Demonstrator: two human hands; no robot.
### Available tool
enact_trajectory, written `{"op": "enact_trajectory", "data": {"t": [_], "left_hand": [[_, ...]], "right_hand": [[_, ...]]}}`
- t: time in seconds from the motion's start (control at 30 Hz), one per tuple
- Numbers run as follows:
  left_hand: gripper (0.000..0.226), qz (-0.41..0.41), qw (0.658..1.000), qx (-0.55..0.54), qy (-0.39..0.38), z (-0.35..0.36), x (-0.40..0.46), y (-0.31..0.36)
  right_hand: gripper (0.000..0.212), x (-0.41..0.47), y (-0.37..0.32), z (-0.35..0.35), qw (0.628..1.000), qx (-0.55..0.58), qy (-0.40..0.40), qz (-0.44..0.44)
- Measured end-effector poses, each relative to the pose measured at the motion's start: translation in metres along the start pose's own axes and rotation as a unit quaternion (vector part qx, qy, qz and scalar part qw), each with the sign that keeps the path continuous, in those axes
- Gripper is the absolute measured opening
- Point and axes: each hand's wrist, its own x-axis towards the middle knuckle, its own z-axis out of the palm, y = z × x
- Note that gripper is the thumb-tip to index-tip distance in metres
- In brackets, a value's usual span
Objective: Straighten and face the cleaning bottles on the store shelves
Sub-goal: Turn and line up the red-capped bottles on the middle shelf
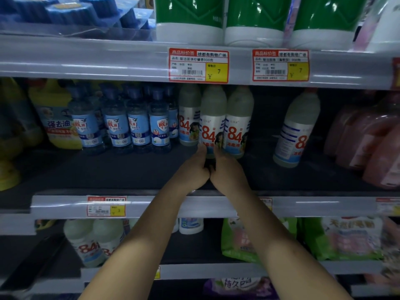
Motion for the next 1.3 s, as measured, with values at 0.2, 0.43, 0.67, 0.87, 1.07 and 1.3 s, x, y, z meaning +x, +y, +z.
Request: {"op": "enact_trajectory", "data": {"t": [0.2, 0.43, 0.67, 0.87, 1.07, 1.3], "left_hand": [[0.066, 0.068, 0.988, 0.081, 0.116, 0.002, -0.009, 0.003], [0.059, 0.173, 0.934, 0.118, 0.288, 0.009, -0.046, -0.012], [0.059, 0.142, 0.921, 0.135, 0.336, 0.036, -0.123, -0.081], [0.056, 0.106, 0.916, 0.118, 0.370, 0.059, -0.165, -0.130], [0.056, -0.088, 0.942, 0.029, 0.321, 0.063, -0.151, -0.175], [0.067, -0.164, 0.933, -0.034, 0.318, 0.064, -0.117, -0.192]], "right_hand": [[0.040, -0.004, -0.004, -0.002, 0.993, -0.006, 0.112, -0.026], [0.045, -0.035, -0.025, -0.002, 0.959, -0.017, 0.230, -0.163], [0.031, -0.109, -0.054, 0.039, 0.938, 0.067, 0.209, -0.269], [0.023, -0.136, -0.057, 0.083, 0.947, 0.091, 0.110, -0.289], [0.037, -0.124, -0.044, 0.120, 0.986, 0.051, -0.061, -0.145], [0.080, -0.107, -0.046, 0.136, 0.970, 0.100, -0.204, -0.087]]}}
